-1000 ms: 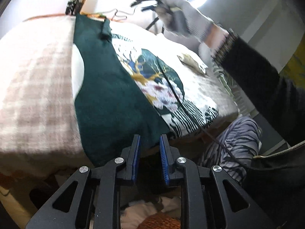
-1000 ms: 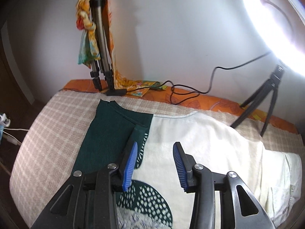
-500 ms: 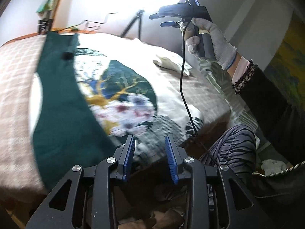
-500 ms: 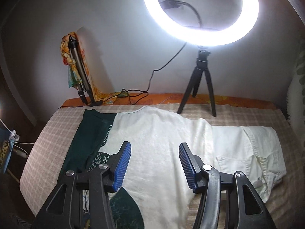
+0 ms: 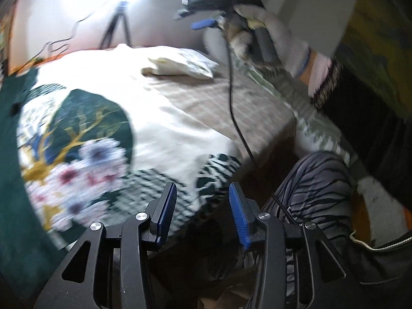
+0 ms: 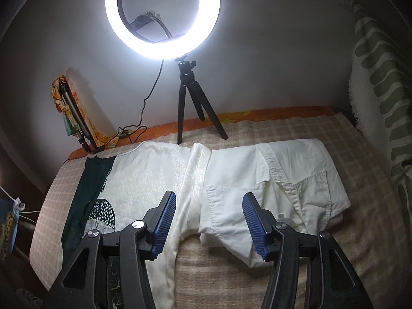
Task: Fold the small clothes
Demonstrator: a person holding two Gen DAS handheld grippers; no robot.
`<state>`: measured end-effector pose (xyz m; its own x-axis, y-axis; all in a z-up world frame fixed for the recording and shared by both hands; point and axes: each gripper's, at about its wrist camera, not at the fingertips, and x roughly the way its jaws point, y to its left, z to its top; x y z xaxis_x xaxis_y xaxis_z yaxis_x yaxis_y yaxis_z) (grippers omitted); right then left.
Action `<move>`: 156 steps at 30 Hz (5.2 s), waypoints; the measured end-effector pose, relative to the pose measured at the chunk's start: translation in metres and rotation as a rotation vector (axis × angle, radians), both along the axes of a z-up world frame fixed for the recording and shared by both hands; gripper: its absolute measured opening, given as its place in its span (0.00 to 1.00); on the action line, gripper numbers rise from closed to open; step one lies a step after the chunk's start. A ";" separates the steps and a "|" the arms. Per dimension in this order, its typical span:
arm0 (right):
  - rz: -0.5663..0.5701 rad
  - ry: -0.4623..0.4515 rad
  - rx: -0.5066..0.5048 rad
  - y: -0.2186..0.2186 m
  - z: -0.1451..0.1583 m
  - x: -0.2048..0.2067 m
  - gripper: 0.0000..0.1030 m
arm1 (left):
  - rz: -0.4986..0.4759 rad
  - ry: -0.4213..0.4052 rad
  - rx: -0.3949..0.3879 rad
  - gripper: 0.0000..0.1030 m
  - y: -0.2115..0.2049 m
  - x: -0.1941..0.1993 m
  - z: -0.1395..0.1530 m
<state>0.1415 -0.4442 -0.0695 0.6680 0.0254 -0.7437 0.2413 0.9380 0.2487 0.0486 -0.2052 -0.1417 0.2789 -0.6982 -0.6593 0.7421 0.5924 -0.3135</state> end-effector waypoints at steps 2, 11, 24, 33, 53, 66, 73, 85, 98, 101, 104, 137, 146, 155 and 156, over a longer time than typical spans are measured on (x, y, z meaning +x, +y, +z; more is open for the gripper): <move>-0.005 0.005 0.004 -0.007 -0.003 -0.005 0.55 | -0.031 -0.036 0.035 0.40 -0.017 -0.004 -0.002; -0.017 -0.002 0.019 -0.040 0.003 -0.026 0.63 | -0.137 -0.191 0.182 0.49 -0.097 -0.010 -0.013; 0.021 0.014 0.052 -0.047 -0.015 0.013 0.63 | -0.070 -0.145 0.166 0.20 -0.104 0.016 -0.028; 0.102 0.043 0.079 -0.020 -0.050 0.096 0.63 | -0.023 0.020 0.006 0.05 -0.073 0.039 -0.023; 0.192 0.210 0.051 0.023 -0.124 0.196 0.19 | 0.110 0.117 -0.152 0.04 -0.018 0.043 -0.002; 0.132 0.188 -0.121 0.052 -0.077 0.201 0.00 | 0.164 0.104 -0.201 0.03 -0.020 0.029 -0.015; 0.166 0.181 -0.263 0.110 -0.047 0.209 0.00 | 0.204 0.090 -0.208 0.03 0.012 0.020 -0.018; 0.333 0.190 -0.464 0.253 -0.047 0.223 0.00 | 0.262 0.131 -0.184 0.03 0.046 0.001 -0.047; 0.395 0.223 -0.537 0.318 -0.067 0.234 0.00 | 0.313 0.158 -0.201 0.03 0.070 -0.002 -0.056; 0.412 0.232 -0.541 0.332 -0.073 0.237 0.00 | 0.325 0.155 -0.202 0.03 0.073 -0.002 -0.056; 0.425 0.239 -0.539 0.343 -0.079 0.240 0.00 | 0.336 0.148 -0.202 0.03 0.077 -0.003 -0.054; 0.504 0.139 0.325 0.281 -0.101 0.123 0.40 | 0.535 0.044 -0.169 0.25 0.181 0.002 0.001; 0.586 0.049 0.254 0.276 -0.054 0.060 0.41 | 0.436 0.137 -0.190 0.27 0.156 0.007 -0.018; 0.440 0.184 0.044 0.238 -0.072 -0.049 0.41 | 0.322 0.158 -0.123 0.39 0.104 0.013 -0.032; 0.432 0.201 0.052 0.233 -0.077 -0.060 0.41 | 0.319 0.161 -0.112 0.39 0.100 0.015 -0.034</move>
<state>0.0819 -0.2115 -0.1462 0.4313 0.3103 -0.8472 -0.1202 0.9504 0.2869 0.0631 -0.1054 -0.1754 0.3927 -0.6632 -0.6371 0.4620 0.7413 -0.4869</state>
